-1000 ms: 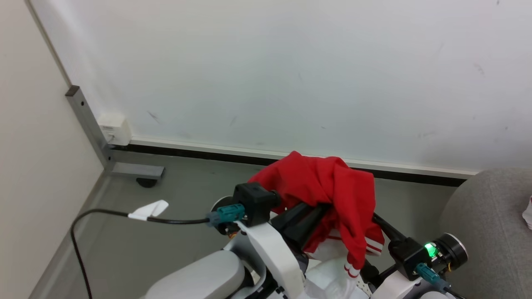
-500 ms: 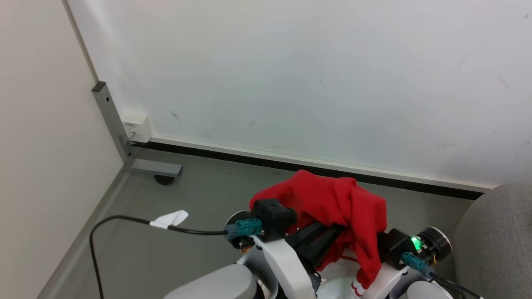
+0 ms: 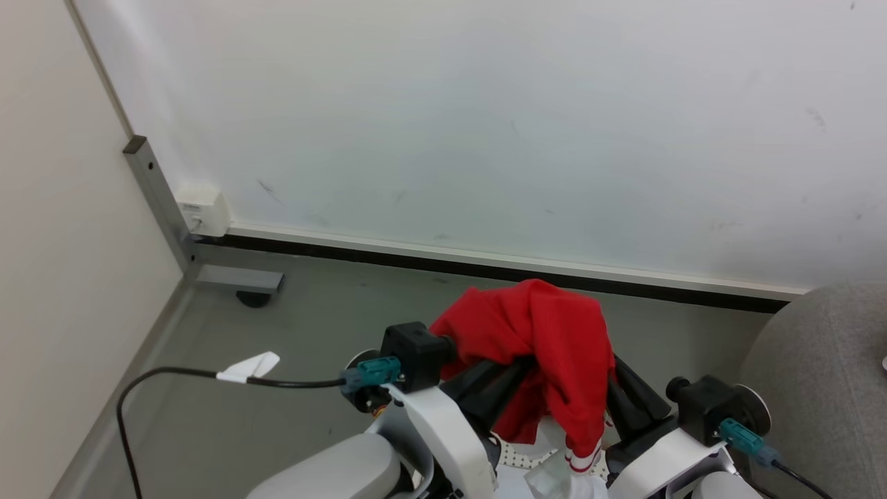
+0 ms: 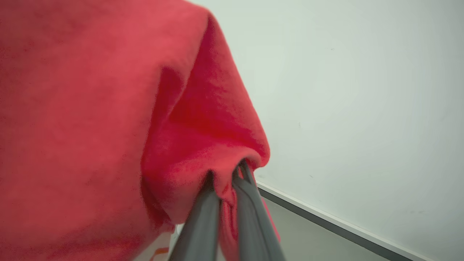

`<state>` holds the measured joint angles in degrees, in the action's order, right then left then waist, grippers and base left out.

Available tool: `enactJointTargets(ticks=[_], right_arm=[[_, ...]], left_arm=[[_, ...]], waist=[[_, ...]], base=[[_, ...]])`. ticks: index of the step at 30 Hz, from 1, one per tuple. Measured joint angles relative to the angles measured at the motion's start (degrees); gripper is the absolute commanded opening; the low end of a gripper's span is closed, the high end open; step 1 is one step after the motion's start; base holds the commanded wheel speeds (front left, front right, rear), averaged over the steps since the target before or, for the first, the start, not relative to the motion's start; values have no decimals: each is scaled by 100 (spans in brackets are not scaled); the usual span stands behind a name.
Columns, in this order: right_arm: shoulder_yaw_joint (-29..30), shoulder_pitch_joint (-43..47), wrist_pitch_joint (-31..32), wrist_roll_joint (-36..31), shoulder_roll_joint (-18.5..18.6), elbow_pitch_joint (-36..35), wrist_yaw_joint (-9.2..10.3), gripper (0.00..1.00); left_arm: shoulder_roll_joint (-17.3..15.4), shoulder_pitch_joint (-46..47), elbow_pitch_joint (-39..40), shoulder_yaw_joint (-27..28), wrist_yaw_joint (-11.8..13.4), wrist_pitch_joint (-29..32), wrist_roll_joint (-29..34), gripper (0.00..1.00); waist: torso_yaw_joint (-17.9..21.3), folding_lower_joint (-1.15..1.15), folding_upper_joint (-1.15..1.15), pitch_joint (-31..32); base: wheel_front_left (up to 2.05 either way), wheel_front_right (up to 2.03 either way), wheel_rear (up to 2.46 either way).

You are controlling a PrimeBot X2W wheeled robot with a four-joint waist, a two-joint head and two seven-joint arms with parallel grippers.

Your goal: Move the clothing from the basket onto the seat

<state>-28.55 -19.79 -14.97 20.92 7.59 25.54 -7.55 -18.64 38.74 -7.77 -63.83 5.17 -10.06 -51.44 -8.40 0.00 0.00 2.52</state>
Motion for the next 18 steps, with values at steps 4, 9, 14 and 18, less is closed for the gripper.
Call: enactJointTargets(ticks=[4,9,14,18], right_arm=[[194,157,0,344,-94,-248,0,0],[416,232,0,715,-199,-439,0,0],[886,282,-1,1313,-257,-681,0,0],[1272,270,-5,1600,-232,-943,0,0]], left_arm=[[2,-12,-53,-37,0,-14,4,10],[23,-26,-51,-131,22,-41,70,100],[30,-140,-14,-147,52,-152,102,100],[-18,-183,-20,-163,67,-218,164,100]], waist=[[97,0,0,-31],[234,0,0,-55],[480,0,0,-96],[736,0,0,-126]], base=[[0,0,0],[0,0,0],[0,0,0],[0,0,0]])
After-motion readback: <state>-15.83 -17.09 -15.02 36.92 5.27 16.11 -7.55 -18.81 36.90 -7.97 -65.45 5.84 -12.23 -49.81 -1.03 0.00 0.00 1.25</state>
